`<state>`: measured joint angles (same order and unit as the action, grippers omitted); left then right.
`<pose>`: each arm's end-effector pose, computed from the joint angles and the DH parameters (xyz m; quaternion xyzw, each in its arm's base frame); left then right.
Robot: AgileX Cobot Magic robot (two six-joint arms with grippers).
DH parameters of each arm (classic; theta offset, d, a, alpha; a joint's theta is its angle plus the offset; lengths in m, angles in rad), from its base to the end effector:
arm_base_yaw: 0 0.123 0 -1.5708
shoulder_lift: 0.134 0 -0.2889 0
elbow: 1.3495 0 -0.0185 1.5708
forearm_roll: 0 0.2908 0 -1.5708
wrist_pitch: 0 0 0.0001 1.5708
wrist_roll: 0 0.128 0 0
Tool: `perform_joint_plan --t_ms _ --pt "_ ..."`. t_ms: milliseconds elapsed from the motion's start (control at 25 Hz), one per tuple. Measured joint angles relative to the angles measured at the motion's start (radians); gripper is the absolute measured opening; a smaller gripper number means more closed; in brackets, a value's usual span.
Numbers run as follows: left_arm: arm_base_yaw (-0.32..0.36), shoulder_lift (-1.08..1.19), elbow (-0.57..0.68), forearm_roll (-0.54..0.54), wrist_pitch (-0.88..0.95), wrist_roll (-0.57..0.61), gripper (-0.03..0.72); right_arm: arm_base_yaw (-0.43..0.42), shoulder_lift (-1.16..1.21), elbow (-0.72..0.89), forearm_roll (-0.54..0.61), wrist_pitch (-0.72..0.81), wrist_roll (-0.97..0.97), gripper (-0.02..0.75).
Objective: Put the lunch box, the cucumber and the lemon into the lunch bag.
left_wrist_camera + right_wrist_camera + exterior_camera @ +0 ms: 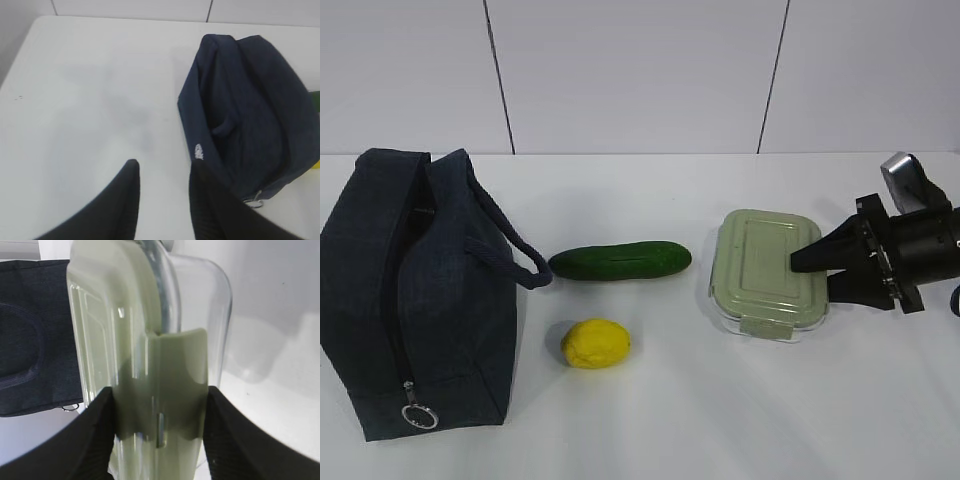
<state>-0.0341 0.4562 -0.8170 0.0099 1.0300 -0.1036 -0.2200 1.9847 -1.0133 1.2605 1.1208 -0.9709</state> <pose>0.1209 -0.0030 0.3560 -0.0304 0.8797 -0.0277 0.4738 0.3725 0.0292 0.0911 0.0499 0.8677 0.4809 0.1157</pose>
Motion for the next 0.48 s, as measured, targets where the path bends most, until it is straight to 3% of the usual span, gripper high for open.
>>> perform_joint_plan --t_ms 320,480 --pt "0.000 0.363 -0.046 -0.227 -0.175 -0.008 0.256 0.000 0.000 0.000 0.000 0.002 0.002 0.385" --pt "0.000 0.490 -0.075 -0.318 -0.200 0.020 0.339 0.000 0.000 0.000 0.000 0.002 0.002 0.385"
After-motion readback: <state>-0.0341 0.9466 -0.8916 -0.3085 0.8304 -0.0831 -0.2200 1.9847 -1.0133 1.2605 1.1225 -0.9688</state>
